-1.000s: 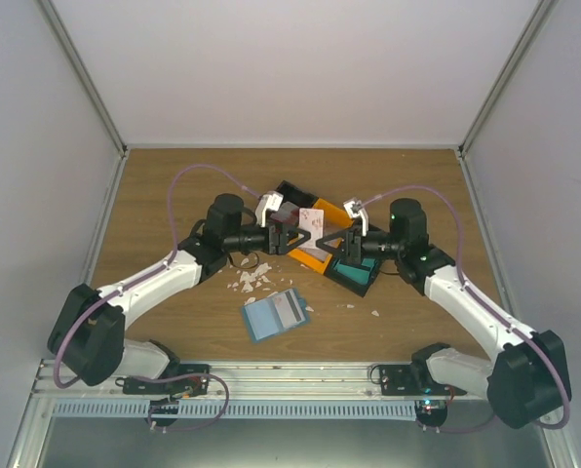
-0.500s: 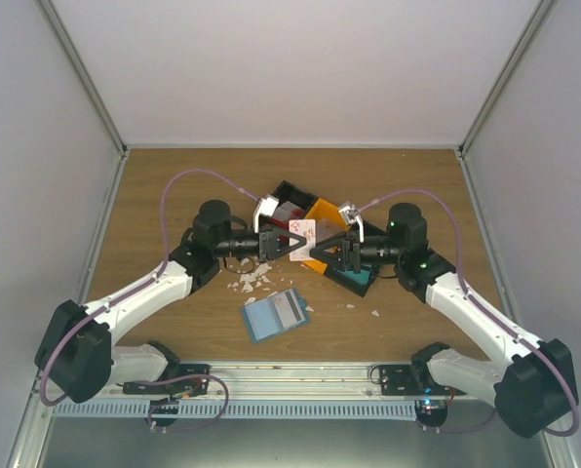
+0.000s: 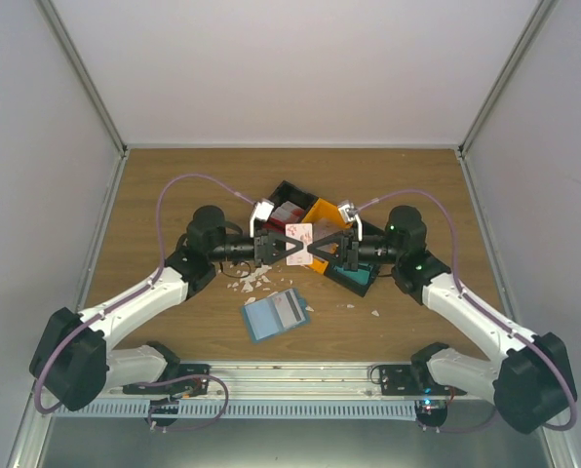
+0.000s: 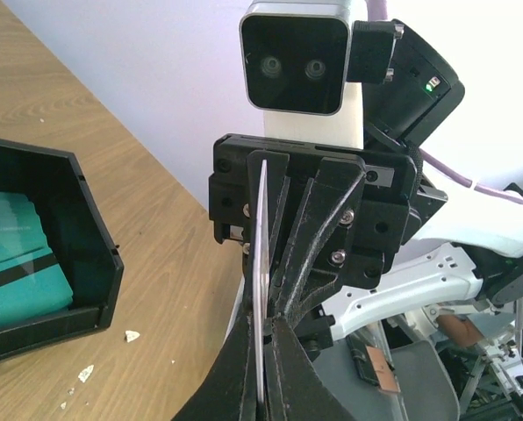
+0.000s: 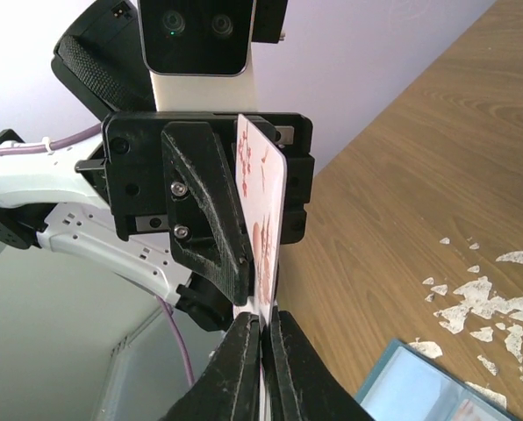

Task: Put the credit cards into the card holder
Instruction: Insert the credit card into the card holder.

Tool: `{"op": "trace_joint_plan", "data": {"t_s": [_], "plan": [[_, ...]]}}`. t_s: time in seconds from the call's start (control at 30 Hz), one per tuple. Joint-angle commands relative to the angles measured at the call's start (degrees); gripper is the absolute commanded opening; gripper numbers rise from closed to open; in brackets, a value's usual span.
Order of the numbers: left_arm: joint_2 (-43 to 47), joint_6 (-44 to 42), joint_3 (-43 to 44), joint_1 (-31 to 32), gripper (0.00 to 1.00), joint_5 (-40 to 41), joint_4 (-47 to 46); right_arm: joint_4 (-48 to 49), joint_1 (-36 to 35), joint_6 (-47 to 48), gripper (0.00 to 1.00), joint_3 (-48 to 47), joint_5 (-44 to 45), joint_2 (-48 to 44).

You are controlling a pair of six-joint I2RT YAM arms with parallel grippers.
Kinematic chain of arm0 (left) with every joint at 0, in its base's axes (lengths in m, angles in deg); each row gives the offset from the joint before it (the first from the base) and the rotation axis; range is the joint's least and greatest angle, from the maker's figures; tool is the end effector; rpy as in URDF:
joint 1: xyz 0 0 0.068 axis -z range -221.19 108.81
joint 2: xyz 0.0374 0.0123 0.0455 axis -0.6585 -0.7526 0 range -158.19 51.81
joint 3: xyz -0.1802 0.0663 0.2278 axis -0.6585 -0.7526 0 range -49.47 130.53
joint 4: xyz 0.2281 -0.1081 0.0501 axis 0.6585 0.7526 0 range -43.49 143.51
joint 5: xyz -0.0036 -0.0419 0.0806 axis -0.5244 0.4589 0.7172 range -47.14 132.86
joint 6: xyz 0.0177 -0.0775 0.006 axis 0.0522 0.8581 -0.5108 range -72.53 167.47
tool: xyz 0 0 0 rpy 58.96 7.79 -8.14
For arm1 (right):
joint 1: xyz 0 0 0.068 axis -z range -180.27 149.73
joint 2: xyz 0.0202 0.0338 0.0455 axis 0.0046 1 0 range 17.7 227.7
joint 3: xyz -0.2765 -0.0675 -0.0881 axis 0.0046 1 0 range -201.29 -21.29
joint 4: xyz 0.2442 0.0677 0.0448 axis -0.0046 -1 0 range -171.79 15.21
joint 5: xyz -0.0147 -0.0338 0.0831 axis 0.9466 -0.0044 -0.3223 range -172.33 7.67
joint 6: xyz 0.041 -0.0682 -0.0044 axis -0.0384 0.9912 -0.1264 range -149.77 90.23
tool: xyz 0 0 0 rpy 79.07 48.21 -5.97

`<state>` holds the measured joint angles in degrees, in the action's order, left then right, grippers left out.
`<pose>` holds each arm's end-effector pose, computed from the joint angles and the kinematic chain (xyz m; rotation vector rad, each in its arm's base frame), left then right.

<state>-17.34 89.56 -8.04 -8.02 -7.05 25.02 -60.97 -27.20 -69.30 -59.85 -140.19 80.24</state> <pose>0.2017 -0.1945 0.3127 0.6098 1.8559 -1.6513 0.1871 0.1603 0.3083 -0.6344 1.8933 1.6688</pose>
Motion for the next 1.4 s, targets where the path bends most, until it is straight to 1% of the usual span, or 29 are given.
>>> {"op": "trace_joint_plan", "data": {"t_s": [0.0, 0.13, 0.2, 0.23, 0.27, 0.3, 0.33, 0.4, 0.43, 0.5, 0.57, 0.63, 0.73, 0.83, 0.9, 0.97, 1.1, 1.27, 1.37], "plan": [[0.16, 0.78, -2.00, 0.05, 0.02, -0.38, -1.24, 5.54, -1.64, -0.67, 0.07, 0.29, -0.66, 0.72], [0.07, 1.14, -2.59, 0.05, 0.03, -0.58, -1.81, 7.37, -2.23, -1.55, 0.06, 0.97, -0.49, 1.69], [0.00, 1.05, -2.80, 0.05, 0.05, -0.46, -1.77, 7.99, -2.34, -1.80, 0.01, 1.04, -0.26, 2.17], [0.04, 0.95, -2.93, 0.05, 0.07, -0.14, -1.52, 7.72, -2.33, -1.74, 0.01, 1.08, 0.18, 2.29], [0.25, 0.64, -3.12, 0.05, 0.11, 0.62, -0.88, 7.11, -2.41, -1.45, 0.00, 1.09, 0.78, 2.44], [0.57, 0.04, -3.36, 0.05, 0.19, 2.08, 0.47, 6.07, -2.34, -0.86, 0.00, 1.03, 1.46, 2.57], [1.16, -0.74, -3.68, 0.05, 0.30, 4.12, 2.36, 4.11, -2.35, 0.21, 0.00, 0.77, 2.24, 2.72], [3.17, -2.85, -4.42, 0.05, 0.45, 10.92, 9.97, -2.75, -2.38, 3.12, 0.00, 0.18, 5.27, 3.04], [4.35, -3.75, -4.99, 0.05, 0.51, 14.81, 13.55, -6.15, -2.36, 4.61, 0.00, -0.15, 6.83, 3.21], [6.98, -4.55, -7.08, 0.05, 0.58, 22.60, 19.51, -11.54, -2.36, 7.24, 0.01, 0.27, 9.45, 4.10], [9.83, -3.96, -10.21, 0.05, 0.61, 28.30, 22.96, -13.50, -2.33, 8.59, 0.01, 1.41, 10.49, 5.63], [12.64, -2.15, -14.11, 0.05, 0.61, 31.45, 24.65, -14.45, -2.86, 8.84, 0.01, 2.95, 9.78, 7.96], [16.02, 0.30, -18.50, 0.05, 0.54, 33.67, 25.88, -12.07, -5.74, 9.14, 0.00, 4.45, 8.56, 11.28], [19.26, 2.69, -22.53, 0.07, 0.46, 34.83, 27.37, -13.24, -8.72, 10.86, 0.01, 3.15, 8.37, 16.55], [20.94, 4.31, -25.11, 0.05, 0.45, 34.39, 27.93, -13.57, -9.55, 11.27, 0.00, 2.14, 8.68, 20.27], [22.00, 5.88, -27.33, 0.05, 0.48, 32.40, 28.44, -13.37, -9.80, 10.92, 0.01, 1.38, 8.00, 23.51], [23.93, 9.16, -31.47, 0.14, 0.48, 30.17, 28.69, -13.54, -10.48, 10.53, 0.01, -1.24, 7.31, 28.52], [24.45, 9.74, -32.32, 0.19, 0.42, 29.38, 29.66, -13.56, -11.56, 9.24, 0.00, -2.65, 6.74, 32.36], [23.41, 9.76, -32.95, 0.23, 0.33, 28.39, 28.69, -12.94, -13.66, 7.09, 0.00, -2.89, 7.86, 33.75]]}}
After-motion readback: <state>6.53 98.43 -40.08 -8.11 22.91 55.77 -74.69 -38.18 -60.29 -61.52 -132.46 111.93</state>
